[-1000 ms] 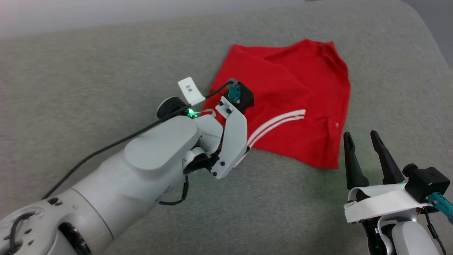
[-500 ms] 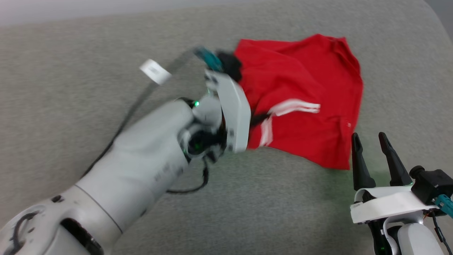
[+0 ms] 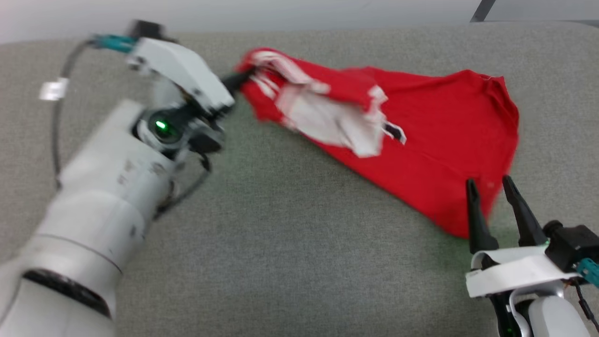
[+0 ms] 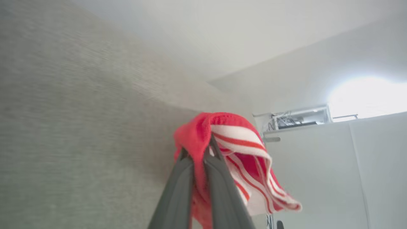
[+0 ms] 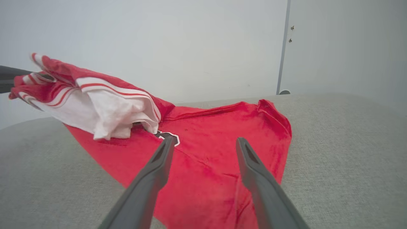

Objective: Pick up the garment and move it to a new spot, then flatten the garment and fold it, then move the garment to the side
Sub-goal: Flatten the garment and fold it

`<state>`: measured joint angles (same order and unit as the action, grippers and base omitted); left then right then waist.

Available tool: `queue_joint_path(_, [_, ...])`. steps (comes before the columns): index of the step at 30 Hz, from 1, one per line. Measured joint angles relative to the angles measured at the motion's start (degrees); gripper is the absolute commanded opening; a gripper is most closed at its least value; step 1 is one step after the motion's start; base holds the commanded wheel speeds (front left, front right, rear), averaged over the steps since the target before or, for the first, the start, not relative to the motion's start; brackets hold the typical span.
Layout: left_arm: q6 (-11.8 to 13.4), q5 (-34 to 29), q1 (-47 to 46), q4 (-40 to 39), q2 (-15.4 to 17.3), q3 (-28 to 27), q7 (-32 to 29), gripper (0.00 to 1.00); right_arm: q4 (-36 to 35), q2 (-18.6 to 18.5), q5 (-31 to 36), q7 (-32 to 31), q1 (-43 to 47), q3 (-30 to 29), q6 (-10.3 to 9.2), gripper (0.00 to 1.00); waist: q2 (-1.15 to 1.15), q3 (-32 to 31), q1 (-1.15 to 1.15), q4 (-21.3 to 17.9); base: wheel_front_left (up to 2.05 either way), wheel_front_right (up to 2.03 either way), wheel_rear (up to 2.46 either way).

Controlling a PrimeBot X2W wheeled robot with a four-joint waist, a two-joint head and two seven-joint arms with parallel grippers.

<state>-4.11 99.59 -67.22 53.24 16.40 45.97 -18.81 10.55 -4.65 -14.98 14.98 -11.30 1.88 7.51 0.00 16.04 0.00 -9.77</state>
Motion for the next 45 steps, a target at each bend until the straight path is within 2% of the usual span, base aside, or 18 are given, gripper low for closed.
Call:
queue_joint_path(2, [1.4, -1.9, -2.3, 4.8, 0.5, 0.4, 2.3, 0.0, -0.1, 0.0, -0.1, 0.0, -0.8, 0.7, 0.0, 1.0, 0.0, 0.5, 0.0, 0.0, 0.0, 0.0, 0.0])
queue_joint_path(6, [2.5, -3.9, -6.1, 11.8, 2.4, 0.5, 5.4, 0.0, -0.3, 0.3, -0.5, 0.0, -2.4, 1.3, 0.0, 1.0, 0.0, 1.8, 0.0, -0.9, 0.0, 0.0, 0.0])
queue_joint_path(10, [3.2, -9.9, -9.0, 16.3, 3.5, 5.1, 6.3, 0.0, -0.3, 0.6, -0.7, 0.0, -2.4, 1.3, 0.0, 1.0, 0.0, 3.9, 0.0, -2.5, 0.0, 0.0, 0.0])
queue_joint_path(11, [3.5, -11.0, -9.0, 17.0, 3.9, 6.3, 5.9, 0.06, -0.3, 0.7, -0.8, 0.0, -2.5, 1.3, 0.0, 1.0, 0.0, 4.5, 0.0, -3.1, 0.0, 0.0, 0.0])
queue_joint_path(13, [3.6, -12.6, -8.7, 18.2, 4.9, 7.7, 5.8, 0.41, -0.5, 1.0, -1.0, 0.0, -2.6, 1.3, 0.0, 1.0, 0.0, 5.8, 0.0, -4.2, 0.0, 0.0, 0.0])
queue_joint_path(14, [3.6, -13.1, -8.6, 18.5, 5.3, 8.2, 5.7, 0.48, -0.5, 1.1, -1.0, 0.0, -2.7, 1.3, 0.0, 1.0, 0.0, 6.4, 0.0, -4.7, 0.0, 0.0, 0.0])
queue_joint_path(15, [3.3, -13.8, -8.6, 18.7, 5.5, 9.0, 5.7, 0.85, -0.5, 1.1, -1.0, 0.0, -2.9, 1.1, 0.0, 1.0, 0.0, 6.9, 0.0, -5.1, 0.0, 0.0, 0.0])
queue_joint_path(16, [2.5, -14.5, -8.5, 18.8, 5.5, 9.5, 5.7, 1.0, -0.6, 1.2, -1.0, 0.0, -3.1, 0.9, 0.0, 1.0, 0.0, 7.4, 0.0, -5.5, 0.0, 0.0, 0.0])
queue_joint_path(22, [-1.8, -16.4, -9.0, 17.6, 4.6, 11.1, 8.2, 1.0, -1.7, 0.6, 0.5, 0.1, -3.3, 1.1, 0.0, 1.0, 0.0, 8.4, 0.0, -4.9, 0.0, 0.0, 0.0])
queue_joint_path(26, [-3.0, -18.2, -8.3, 13.9, 4.3, 12.3, 13.2, 1.0, -1.6, -2.2, 1.4, 0.1, -3.2, 2.7, 0.0, 1.0, 0.0, 7.7, 0.0, -3.4, 0.0, 0.0, 0.0])
queue_joint_path(32, [-3.2, -21.7, -2.9, 3.6, 6.4, 15.1, 23.4, 1.0, 0.1, -9.1, 1.6, -1.1, -3.0, 8.2, 0.0, 1.0, 0.0, 4.5, 0.0, -0.1, 0.0, 0.0, 0.0])
queue_joint_path(39, [-3.3, -27.6, 4.4, -4.3, 8.7, 19.2, 32.3, 1.0, -2.9, -19.6, -0.7, -11.3, -3.5, 19.0, 0.0, 1.0, 0.0, -0.2, 0.0, 4.9, 0.0, 0.0, 0.0])
queue_joint_path(42, [-2.0, -30.2, 7.4, -7.2, 9.6, 18.8, 33.6, 1.0, -5.2, -24.3, -2.8, -17.2, -5.1, 24.3, 0.0, 1.0, 0.0, -2.0, 0.0, 7.0, 0.0, 0.0, 0.0])
queue_joint_path(45, [2.7, -36.5, 10.9, -13.1, 10.8, 14.9, 33.7, 1.0, -6.6, -28.8, -4.9, -24.1, -7.0, 28.9, 0.0, 1.0, 0.0, -3.5, 0.0, 9.2, 0.0, 0.0, 0.0])
